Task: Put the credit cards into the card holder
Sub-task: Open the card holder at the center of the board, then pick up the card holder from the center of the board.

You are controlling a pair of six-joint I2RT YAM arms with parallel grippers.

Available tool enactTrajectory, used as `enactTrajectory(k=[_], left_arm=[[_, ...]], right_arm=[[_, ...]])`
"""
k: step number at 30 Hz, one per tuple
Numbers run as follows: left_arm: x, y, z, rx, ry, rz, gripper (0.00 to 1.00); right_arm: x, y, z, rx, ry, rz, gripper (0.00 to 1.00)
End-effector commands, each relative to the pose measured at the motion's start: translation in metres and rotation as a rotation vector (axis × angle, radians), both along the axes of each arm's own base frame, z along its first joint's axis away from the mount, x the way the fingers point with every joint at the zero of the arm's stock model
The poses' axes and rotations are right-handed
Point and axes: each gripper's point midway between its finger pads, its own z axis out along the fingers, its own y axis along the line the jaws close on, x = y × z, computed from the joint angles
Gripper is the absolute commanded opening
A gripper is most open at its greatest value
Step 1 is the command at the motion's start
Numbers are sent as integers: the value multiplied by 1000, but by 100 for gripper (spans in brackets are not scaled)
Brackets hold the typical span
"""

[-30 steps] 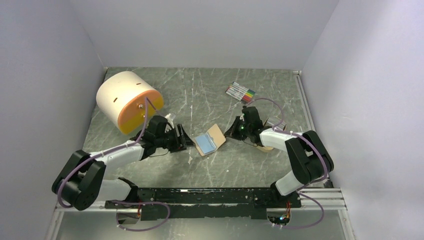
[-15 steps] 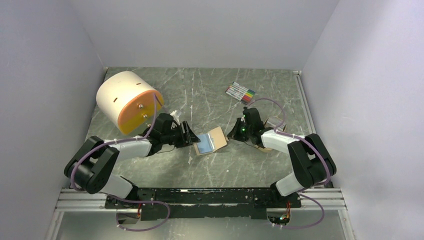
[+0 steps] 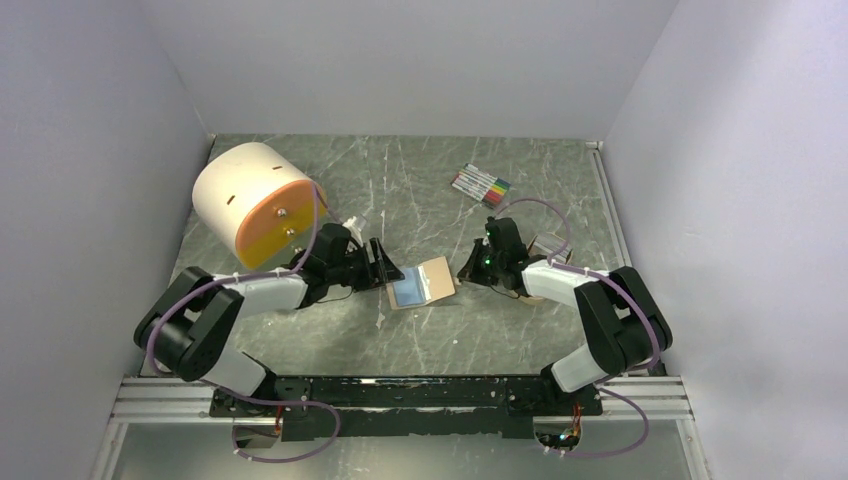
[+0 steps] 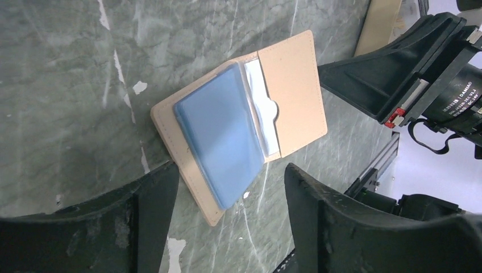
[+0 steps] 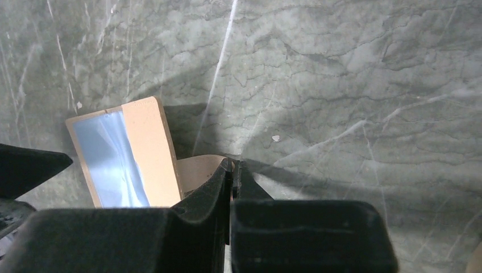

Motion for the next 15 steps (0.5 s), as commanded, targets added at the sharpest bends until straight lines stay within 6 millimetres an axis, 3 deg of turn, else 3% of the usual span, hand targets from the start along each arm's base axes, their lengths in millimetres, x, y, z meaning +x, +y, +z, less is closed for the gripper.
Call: enactTrajectory(k=[1,5,10,15], left_arm=[[0,15,-1,74,-29,56,75],[2,13,-6,56,-34,55,76],[7,-1,-16,41,3,20,68],[5,-13,-8,-50,-33,-23,65]], right_arm=[[-4,-13,-8,-57,-2,-11,0],[-6,-10,-6,-37,-12,0,0],[-8,-12,-9,-50,-4,5,0],[-8,-9,-8,-29,-6,10,0]])
